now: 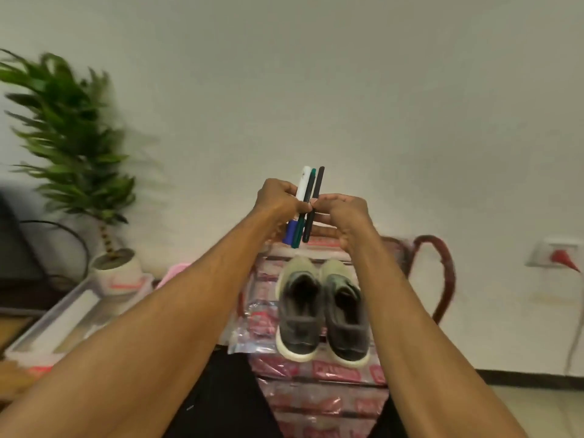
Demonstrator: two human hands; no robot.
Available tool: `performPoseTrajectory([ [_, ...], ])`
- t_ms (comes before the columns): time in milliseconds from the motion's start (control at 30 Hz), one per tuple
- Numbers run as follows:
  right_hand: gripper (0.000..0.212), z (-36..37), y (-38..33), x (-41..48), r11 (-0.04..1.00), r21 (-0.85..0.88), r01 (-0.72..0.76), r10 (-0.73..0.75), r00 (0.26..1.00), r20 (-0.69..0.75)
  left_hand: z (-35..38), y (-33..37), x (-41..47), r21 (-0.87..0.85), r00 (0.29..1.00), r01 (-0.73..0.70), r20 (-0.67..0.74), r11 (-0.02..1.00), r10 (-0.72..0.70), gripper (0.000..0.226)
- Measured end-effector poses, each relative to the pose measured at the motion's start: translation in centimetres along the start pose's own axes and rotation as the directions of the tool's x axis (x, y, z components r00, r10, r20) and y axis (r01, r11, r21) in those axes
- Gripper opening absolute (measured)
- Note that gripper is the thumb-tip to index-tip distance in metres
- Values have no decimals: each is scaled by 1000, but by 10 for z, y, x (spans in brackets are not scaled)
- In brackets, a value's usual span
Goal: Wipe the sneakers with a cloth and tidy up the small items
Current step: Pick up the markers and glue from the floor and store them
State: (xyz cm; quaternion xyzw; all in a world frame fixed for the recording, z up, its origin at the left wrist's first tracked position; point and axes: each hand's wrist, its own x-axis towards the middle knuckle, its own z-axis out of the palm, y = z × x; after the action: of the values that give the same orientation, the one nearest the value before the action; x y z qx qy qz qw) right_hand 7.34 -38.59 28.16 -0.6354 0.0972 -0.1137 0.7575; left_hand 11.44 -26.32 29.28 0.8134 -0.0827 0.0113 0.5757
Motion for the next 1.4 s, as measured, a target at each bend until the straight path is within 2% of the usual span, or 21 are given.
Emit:
performPoseTrajectory([
  [367, 10, 157, 50, -19, 987, -111, -113, 136, 964, 229, -142, -75, -33, 24, 973, 141, -189, 990, -134, 19],
  [500, 10, 195, 80, -31, 972, -193, -135, 188, 938, 290, -175, -109, -49, 14, 949, 207, -246, 978, -198, 13],
  [733, 17, 245, 128, -59, 931, -327, -163, 287, 878, 382, -215, -162, -87, -52, 897, 315, -310, 948, -315, 17],
  [900, 27, 271, 159, -83, 885, -440, -156, 376, 796, 475, -238, -204, -111, -83, 852, 385, -352, 919, -388, 16],
  [1067, 40, 281, 186, -95, 816, -577, -33, 435, 692, 575, -252, -235, -128, -106, 818, 440, -362, 892, -447, 18],
  [1200, 55, 288, 209, -105, 771, -634, -58, 525, 621, 582, -259, -258, -148, -140, 780, 503, -350, 853, -518, 20],
  [1400, 54, 309, 259, -139, 736, -675, -49, 574, 575, 583, -272, -308, -196, -275, 697, 552, -365, 787, -617, 26],
])
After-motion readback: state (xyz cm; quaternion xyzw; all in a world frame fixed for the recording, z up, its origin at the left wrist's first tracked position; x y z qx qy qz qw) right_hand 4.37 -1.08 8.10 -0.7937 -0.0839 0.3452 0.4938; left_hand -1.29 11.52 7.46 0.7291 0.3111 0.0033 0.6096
